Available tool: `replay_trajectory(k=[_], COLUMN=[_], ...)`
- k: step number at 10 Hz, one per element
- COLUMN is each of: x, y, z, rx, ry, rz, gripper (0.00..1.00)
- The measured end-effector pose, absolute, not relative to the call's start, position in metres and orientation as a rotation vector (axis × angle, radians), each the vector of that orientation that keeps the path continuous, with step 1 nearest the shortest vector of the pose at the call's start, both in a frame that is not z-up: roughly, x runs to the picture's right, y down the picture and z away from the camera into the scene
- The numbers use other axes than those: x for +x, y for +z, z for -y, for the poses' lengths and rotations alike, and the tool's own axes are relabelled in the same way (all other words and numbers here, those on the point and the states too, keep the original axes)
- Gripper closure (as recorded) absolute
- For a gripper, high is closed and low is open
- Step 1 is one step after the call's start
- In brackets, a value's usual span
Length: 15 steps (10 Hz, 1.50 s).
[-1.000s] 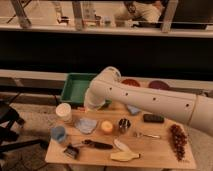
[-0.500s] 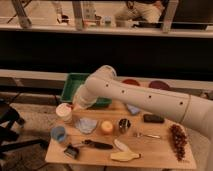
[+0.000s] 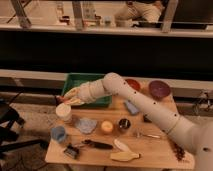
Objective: Place pepper in paper cup
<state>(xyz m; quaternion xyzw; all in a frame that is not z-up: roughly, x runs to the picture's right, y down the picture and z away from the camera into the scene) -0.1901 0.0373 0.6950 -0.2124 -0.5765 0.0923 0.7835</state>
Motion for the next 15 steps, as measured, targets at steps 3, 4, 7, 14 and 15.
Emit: replay_trajectory(k=[3,4,7,14,15], x=[-0.218,-0.221,-0.235,-0.256,-0.26], y=[0.682,0.677,0.66,0.644,0.645], z=[-0.03,-0.029,-0.031,-0.049,-0.052], rx=[-0.493,-0.507,-0.567,-0.624,-0.636], ry=[0.209,0.201,0.161,0.011,-0.009], rz=[1.372,1.404,1.484,1.499,1.494], gripper=[0.96,0.96,0.96,0.96,0.96])
